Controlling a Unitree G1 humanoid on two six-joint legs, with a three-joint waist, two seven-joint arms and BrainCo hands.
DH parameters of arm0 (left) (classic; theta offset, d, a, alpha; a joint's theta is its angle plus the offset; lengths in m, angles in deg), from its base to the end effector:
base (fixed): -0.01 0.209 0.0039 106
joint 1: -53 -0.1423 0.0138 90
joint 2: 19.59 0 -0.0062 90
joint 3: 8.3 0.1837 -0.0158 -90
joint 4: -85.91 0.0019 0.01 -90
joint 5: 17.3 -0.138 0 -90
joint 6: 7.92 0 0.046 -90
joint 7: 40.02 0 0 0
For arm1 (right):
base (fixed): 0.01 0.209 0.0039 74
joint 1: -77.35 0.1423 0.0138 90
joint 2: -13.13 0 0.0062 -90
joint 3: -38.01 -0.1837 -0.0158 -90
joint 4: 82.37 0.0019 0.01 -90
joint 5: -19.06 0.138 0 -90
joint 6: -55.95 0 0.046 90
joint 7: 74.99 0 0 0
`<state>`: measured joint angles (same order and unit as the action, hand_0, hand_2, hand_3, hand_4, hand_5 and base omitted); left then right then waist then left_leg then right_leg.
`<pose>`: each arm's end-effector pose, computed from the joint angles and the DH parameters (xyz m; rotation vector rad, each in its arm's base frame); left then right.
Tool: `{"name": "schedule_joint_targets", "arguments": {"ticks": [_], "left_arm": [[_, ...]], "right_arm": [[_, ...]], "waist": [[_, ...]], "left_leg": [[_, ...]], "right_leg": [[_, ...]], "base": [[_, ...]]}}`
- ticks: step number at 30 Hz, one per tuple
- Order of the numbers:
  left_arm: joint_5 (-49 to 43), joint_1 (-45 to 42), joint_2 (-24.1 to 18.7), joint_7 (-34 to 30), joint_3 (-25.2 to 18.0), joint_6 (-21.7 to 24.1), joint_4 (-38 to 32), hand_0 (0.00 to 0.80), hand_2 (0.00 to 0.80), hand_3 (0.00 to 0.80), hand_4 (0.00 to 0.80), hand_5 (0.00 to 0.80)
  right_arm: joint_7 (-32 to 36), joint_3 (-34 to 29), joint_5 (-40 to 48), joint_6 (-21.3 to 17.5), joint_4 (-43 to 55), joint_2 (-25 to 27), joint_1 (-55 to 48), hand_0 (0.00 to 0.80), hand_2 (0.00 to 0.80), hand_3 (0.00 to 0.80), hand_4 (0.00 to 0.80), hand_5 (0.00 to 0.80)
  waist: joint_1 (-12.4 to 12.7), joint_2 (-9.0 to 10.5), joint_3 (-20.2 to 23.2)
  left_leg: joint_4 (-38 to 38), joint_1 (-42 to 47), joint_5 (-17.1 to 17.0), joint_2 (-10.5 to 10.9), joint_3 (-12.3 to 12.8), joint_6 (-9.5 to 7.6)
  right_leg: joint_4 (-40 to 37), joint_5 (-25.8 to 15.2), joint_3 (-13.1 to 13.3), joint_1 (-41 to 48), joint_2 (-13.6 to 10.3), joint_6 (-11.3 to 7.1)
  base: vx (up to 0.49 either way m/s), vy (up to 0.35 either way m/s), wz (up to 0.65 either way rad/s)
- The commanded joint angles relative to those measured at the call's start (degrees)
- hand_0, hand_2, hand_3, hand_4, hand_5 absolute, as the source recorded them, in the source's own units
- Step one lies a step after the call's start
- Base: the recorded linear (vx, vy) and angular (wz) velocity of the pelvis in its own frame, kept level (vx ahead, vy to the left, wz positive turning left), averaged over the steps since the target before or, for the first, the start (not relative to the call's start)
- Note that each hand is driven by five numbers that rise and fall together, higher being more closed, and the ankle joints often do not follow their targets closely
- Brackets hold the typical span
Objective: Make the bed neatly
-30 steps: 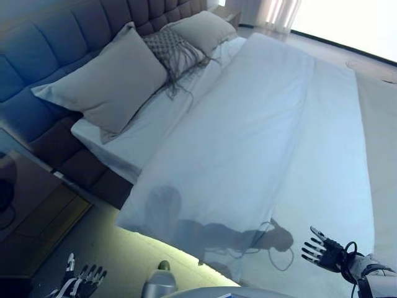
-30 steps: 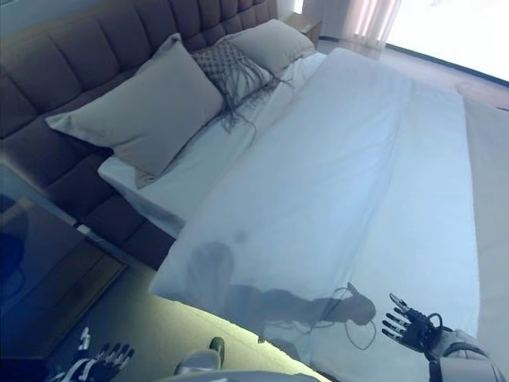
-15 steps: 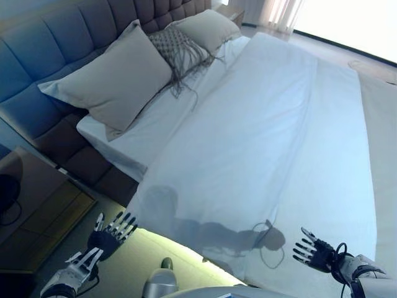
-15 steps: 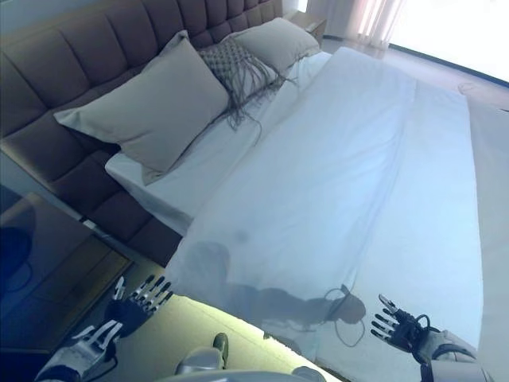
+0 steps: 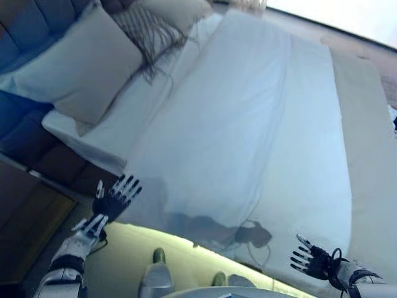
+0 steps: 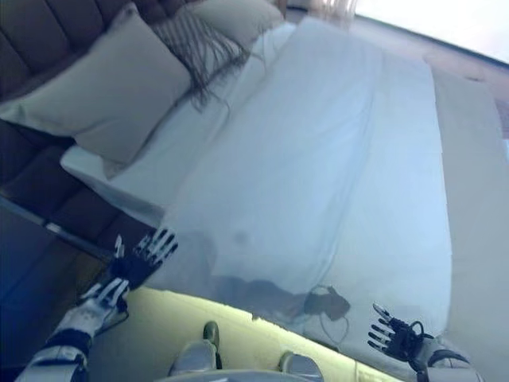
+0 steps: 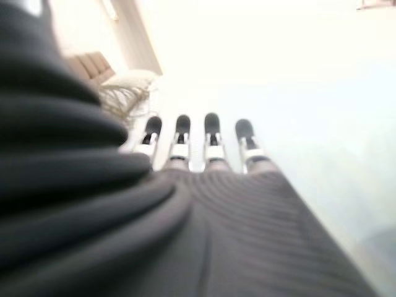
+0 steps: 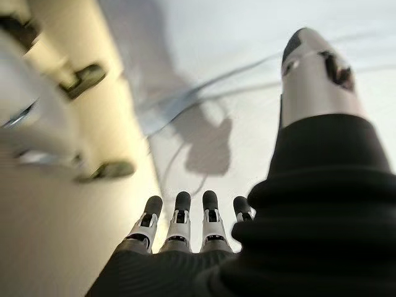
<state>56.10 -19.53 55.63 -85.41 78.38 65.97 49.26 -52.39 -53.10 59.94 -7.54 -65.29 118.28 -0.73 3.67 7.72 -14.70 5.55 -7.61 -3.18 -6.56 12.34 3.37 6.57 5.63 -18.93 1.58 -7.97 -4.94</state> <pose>0.2148 0.3019 -0.0062 -1.0118 0.1817 -0.2430 0.1226 -0.3195 -0.0612 0.5990 1.1588 -0.3066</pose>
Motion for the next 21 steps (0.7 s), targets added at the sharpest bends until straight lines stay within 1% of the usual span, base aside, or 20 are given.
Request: {"name": "schedule_joint_targets", "arguments": {"ticks": [1, 4, 5, 8, 11, 14, 16, 21], "left_arm": [[5.2, 8.0, -0.7, 0.7, 2.0, 2.6, -0.7, 0.0, 0.0, 0.0, 0.0, 0.0], [9.4, 12.6, -1.1, 3.3, 3.5, 4.0, -0.5, 0.0, 0.0, 0.0, 0.0, 0.0], [10.6, 13.4, -1.0, 4.2, 3.9, 4.4, -0.3, 0.0, 0.0, 0.0, 0.0, 0.0], [13.4, 15.6, -0.6, 6.6, 4.5, 5.9, 1.0, 0.0, 0.0, 0.0, 0.0, 0.0], [15.8, 16.9, -0.3, 9.2, 4.1, 8.3, 3.0, 0.0, 0.0, 0.0, 0.0, 0.0], [17.8, 18.0, -0.9, 12.2, 3.0, 10.4, 5.3, 0.0, 0.0, 0.0, 0.0, 0.0], [19.0, 18.7, -1.9, 14.2, 2.5, 12.0, 7.1, 0.0, 0.0, 0.0, 0.0, 0.0], [20.7, 18.8, -5.6, 18.8, 0.3, 13.2, 10.0, 0.0, 0.0, 0.0, 0.0, 0.0]], "right_arm": [[-0.9, 4.4, 3.3, -1.7, 1.6, 0.5, 6.0, 0.0, 0.0, 0.0, 0.0, 0.0], [-0.3, 6.8, 3.1, -1.1, 2.1, 0.9, 9.7, 0.0, 0.0, 0.0, 0.0, 0.0], [0.0, 7.2, 2.8, -0.9, 2.0, 1.1, 10.4, 0.0, 0.0, 0.0, 0.0, 0.0], [1.2, 8.0, 2.5, -0.8, 1.8, 2.7, 12.2, 0.0, 0.0, 0.0, 0.0, 0.0], [2.5, 8.2, 1.9, -1.6, 1.0, 4.2, 13.2, 0.0, 0.0, 0.0, 0.0, 0.0], [4.1, 8.1, 1.3, -2.2, -0.2, 5.9, 13.6, 0.0, 0.0, 0.0, 0.0, 0.0], [4.8, 8.1, 1.6, -2.6, -0.7, 7.2, 13.5, 0.0, 0.0, 0.0, 0.0, 0.0], [6.4, 6.7, 2.1, -3.2, -0.8, 10.4, 12.7, 0.0, 0.0, 0.0, 0.0, 0.0]], "waist": [[-0.3, -0.67, -4.8], [-1.1, -0.03, -7.6], [-1.3, -0.15, -7.9], [-1.6, 0.11, -9.6], [-1.7, 0.16, -10.5], [-1.7, 0.27, -11.2], [-1.8, 0.37, -11.6], [-1.6, 0.45, -12.4]], "left_leg": [[10.5, -1.2, 10.3, -2.3, -0.3, -0.24], [17.8, -9.1, 11.3, -3.5, -2.0, -0.15], [19.6, -10.3, 13.3, -3.8, -3.0, 0.19], [24.7, -15.1, 15.2, -4.0, -4.2, -0.22], [28.6, -19.0, 16.8, -3.7, -4.9, -0.83], [31.8, -22.5, 18.2, -3.7, -5.8, -1.13], [33.8, -24.9, 18.8, -4.0, -6.4, -1.17], [37.4, -29.4, 19.7, -4.5, -7.3, -0.97]], "right_leg": [[3.1, -5.5, 3.0, -7.8, -2.2, -3.46], [9.5, -4.8, 3.5, -15.1, -2.7, -2.51], [11.9, -3.4, 4.0, -16.6, -2.8, -2.92], [17.9, -1.8, 4.6, -22.1, -3.9, -2.56], [23.4, -0.3, 5.0, -27.0, -5.1, -2.34], [27.5, 0.9, 5.4, -30.8, -5.7, -2.05], [29.8, 1.6, 5.6, -33.3, -5.9, -1.85], [33.9, 2.6, 5.5, -37.7, -6.2, -1.51]], "base": [[-0.188, -0.037, -0.12], [-0.123, 0.033, -0.15], [-0.013, 0.077, -0.06], [-0.057, 0.094, -0.07], [-0.058, 0.11, -0.03], [-0.037, 0.084, 0.03], [-0.033, 0.056, 0.04], [-0.037, 0.058, 0.04]]}}
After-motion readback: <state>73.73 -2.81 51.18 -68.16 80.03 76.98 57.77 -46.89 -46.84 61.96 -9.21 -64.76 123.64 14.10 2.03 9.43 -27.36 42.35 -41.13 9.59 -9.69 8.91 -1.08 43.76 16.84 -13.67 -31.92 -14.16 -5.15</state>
